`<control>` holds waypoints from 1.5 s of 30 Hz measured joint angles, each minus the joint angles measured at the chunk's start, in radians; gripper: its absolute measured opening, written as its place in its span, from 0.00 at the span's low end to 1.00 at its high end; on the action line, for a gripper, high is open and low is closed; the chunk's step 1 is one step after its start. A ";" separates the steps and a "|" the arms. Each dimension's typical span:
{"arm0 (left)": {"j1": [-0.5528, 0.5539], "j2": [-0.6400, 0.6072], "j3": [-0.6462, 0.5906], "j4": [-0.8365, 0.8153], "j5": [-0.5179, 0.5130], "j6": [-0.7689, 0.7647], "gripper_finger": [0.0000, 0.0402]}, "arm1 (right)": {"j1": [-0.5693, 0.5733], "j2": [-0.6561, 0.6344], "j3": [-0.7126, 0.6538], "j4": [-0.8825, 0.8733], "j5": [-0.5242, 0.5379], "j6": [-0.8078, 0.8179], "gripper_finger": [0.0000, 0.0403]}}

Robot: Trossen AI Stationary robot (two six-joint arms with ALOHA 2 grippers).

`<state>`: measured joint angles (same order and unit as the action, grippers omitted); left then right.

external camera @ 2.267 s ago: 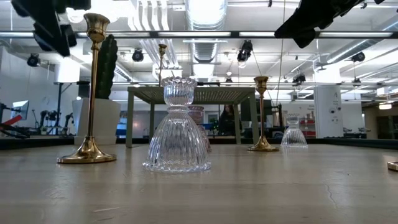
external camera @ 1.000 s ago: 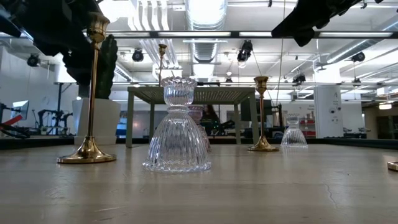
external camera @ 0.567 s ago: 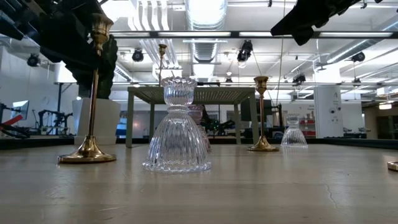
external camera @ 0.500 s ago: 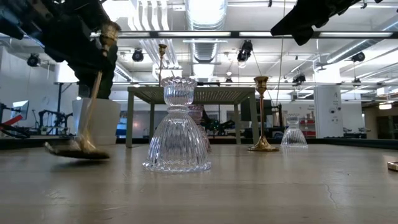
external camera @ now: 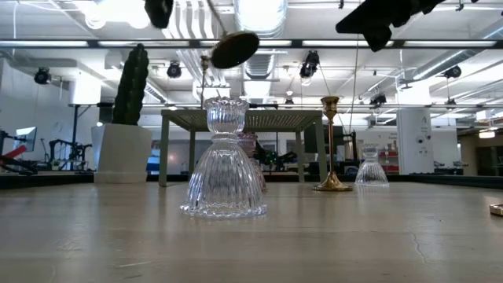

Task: Pick & Place candle stick holders
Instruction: Put the gold candle holder on the shelf

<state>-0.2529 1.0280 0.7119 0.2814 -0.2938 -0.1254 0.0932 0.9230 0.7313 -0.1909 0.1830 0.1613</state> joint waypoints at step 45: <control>0.231 0.509 0.720 -0.418 0.084 0.116 0.05 | 0.002 0.291 0.392 -0.194 0.020 -0.116 0.31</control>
<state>-0.0216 1.5372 1.4322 -0.1367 -0.2100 -0.0097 0.0956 1.2141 1.1235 -0.3850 0.2028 0.0456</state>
